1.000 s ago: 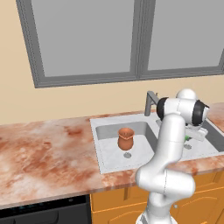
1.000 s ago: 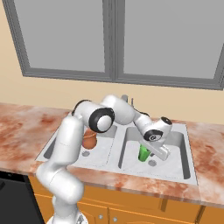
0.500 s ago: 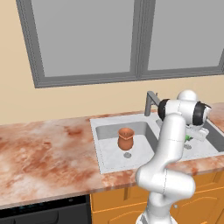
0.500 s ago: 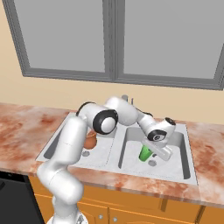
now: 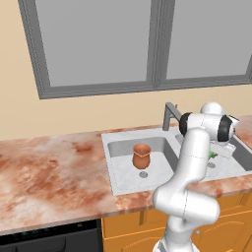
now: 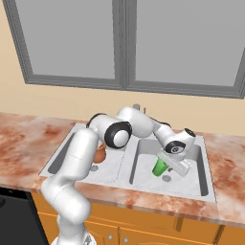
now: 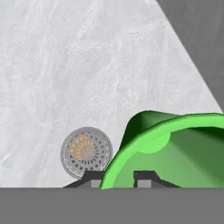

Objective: Place the jug in the left basin and the cup in the right basin of the sink.

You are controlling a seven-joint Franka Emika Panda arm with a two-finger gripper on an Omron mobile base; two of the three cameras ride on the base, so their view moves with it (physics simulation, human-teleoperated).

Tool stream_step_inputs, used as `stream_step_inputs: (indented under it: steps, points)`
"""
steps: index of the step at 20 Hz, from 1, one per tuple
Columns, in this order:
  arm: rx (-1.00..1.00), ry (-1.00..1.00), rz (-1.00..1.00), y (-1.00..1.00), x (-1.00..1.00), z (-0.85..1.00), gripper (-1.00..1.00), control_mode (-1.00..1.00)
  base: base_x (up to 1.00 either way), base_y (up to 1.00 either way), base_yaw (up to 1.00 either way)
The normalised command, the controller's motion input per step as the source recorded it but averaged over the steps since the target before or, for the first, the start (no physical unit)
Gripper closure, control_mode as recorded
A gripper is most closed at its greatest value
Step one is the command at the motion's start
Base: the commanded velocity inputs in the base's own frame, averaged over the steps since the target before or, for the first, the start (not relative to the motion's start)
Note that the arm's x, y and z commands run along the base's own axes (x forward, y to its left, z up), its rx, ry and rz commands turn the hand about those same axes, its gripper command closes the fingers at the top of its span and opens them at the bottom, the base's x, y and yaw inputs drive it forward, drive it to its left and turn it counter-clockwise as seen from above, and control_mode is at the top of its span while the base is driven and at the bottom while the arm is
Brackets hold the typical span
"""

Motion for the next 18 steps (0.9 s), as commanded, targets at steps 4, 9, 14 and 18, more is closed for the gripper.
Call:
stream_step_inputs:
  steps: [4,9,14,18]
  points:
    - [0.00,-0.03,0.00,0.00,-0.08,0.00,1.00,-1.00,0.00,0.00,0.00]
    - [0.00,-0.08,0.00,0.00,-0.14,0.00,1.00,-1.00,0.00,0.00,0.00]
    - [-0.03,-0.11,0.00,0.00,-0.12,0.00,1.00,-1.00,0.00,0.00,0.00]
    - [-0.06,-0.12,0.00,0.00,-0.08,0.00,1.00,-1.00,0.00,0.00,0.00]
